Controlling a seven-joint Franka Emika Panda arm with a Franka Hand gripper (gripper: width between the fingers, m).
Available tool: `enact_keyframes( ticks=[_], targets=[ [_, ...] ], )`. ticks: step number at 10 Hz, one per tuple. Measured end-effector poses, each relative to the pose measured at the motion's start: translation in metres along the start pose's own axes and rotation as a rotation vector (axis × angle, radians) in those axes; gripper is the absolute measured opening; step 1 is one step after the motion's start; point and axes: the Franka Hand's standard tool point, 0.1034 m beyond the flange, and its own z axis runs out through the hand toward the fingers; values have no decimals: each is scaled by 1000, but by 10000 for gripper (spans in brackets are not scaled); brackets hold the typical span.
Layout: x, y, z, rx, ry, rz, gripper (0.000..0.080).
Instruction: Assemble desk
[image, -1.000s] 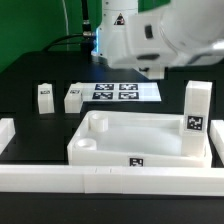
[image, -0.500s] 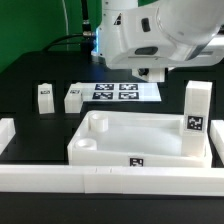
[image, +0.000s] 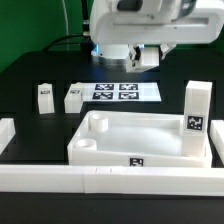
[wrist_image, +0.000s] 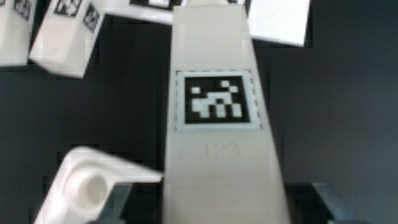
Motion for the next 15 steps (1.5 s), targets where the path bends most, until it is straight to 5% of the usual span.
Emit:
enact_keyframes(
  ticks=[4, 5, 6, 11, 15],
  targets=[
    [8, -1, -2, 3, 270, -1, 290],
    [10, 3, -15, 67, 315, 19, 290],
    [16, 11, -36, 89, 403, 53, 290],
    [28, 22, -44, 47, 708, 82, 290],
    [42, 47, -73, 90, 754, 114, 290]
  ],
)
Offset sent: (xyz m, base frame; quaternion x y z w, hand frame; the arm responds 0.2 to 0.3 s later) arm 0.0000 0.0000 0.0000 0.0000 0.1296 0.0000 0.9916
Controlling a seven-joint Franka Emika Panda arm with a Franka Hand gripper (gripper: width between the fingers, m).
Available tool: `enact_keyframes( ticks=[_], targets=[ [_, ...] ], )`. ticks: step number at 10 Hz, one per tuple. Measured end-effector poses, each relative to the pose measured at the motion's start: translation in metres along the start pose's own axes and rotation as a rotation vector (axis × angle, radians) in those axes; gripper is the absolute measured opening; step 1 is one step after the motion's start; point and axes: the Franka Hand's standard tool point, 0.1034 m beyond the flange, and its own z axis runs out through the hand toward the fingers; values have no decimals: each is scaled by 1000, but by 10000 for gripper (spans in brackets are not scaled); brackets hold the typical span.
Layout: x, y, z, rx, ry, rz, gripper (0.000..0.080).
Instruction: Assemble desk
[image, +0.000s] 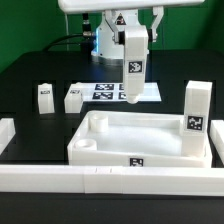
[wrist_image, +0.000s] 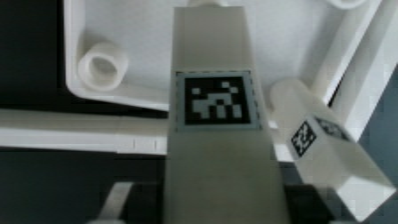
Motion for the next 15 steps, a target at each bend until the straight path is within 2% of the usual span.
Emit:
enact_keyframes(
  ticks=[4, 5, 6, 7, 8, 10, 11, 12, 15],
  targets=[
    [-2, 1, 3, -5, 10, -1, 290],
    [2, 6, 1, 1, -10, 2, 290],
    [13, 11, -1, 4, 5, 17, 290],
    [26, 19, -2, -5, 103, 27, 290],
    [30, 25, -2, -19, 163, 38, 290],
    [28, 36, -3, -87, 278, 16, 290],
    [24, 34, 1, -77, 253, 18, 290],
    [24, 34, 1, -78, 253, 18, 290],
    [18, 50, 20, -99, 243, 31, 290]
  ],
)
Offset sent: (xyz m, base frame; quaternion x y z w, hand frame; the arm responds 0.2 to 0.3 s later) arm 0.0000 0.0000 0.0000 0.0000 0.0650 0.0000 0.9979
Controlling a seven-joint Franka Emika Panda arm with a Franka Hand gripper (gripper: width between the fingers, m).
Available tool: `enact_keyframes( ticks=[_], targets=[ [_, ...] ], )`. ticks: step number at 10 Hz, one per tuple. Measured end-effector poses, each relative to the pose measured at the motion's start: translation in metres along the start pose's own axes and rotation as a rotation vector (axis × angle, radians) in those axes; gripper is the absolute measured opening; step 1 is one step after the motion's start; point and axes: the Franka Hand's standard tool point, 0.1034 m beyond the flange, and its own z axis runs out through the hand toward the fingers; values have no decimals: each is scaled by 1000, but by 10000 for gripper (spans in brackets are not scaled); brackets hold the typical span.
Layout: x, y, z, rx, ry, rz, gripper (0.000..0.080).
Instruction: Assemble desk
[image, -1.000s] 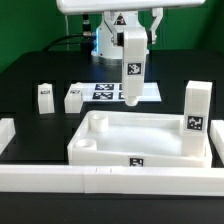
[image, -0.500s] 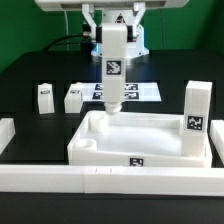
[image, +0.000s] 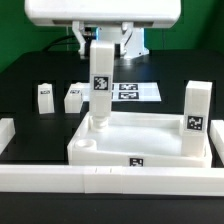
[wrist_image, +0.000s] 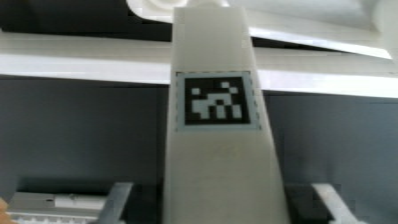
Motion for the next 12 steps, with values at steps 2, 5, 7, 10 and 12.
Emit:
enact_keyframes(
  ticks=[2, 5, 7, 10, 12],
  targets=[
    [2, 4, 1, -2, -1, 7, 290],
    [1, 7, 2, -5, -3, -8, 290],
    [-4, 35, 6, -25, -10, -20, 290],
    [-8, 28, 14, -19, -20, -17, 290],
    [-8, 19, 15, -11, -24, -7, 290]
  ],
)
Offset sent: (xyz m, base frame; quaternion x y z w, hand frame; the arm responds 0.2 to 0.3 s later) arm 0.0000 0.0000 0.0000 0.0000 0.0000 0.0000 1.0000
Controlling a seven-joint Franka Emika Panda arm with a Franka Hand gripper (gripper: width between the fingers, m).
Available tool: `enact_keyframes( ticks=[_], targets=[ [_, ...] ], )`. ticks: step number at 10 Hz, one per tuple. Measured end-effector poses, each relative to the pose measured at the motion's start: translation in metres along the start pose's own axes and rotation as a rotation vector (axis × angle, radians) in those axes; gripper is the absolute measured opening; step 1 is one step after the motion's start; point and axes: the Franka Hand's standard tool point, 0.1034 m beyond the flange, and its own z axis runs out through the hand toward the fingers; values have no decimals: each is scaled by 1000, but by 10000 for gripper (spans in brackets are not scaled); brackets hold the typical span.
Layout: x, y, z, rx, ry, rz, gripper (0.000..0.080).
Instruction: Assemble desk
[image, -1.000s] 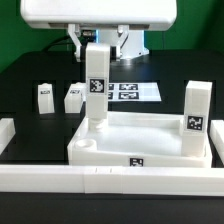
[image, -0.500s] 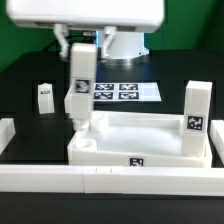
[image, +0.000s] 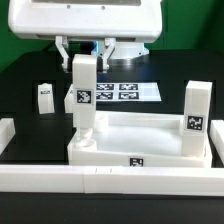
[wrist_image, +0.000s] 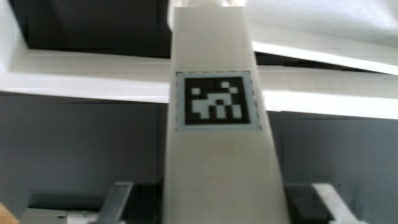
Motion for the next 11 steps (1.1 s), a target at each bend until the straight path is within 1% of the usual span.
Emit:
enact_keyframes(
  ticks=[4, 5, 9, 11],
  targets=[
    [-1, 3, 0, -3, -1, 0, 290],
    [-5, 9, 2, -7, -6, 2, 290],
    [-7, 6, 7, -1, -16, 2, 290],
    [-6, 0, 8, 3, -15, -1, 290]
  ],
)
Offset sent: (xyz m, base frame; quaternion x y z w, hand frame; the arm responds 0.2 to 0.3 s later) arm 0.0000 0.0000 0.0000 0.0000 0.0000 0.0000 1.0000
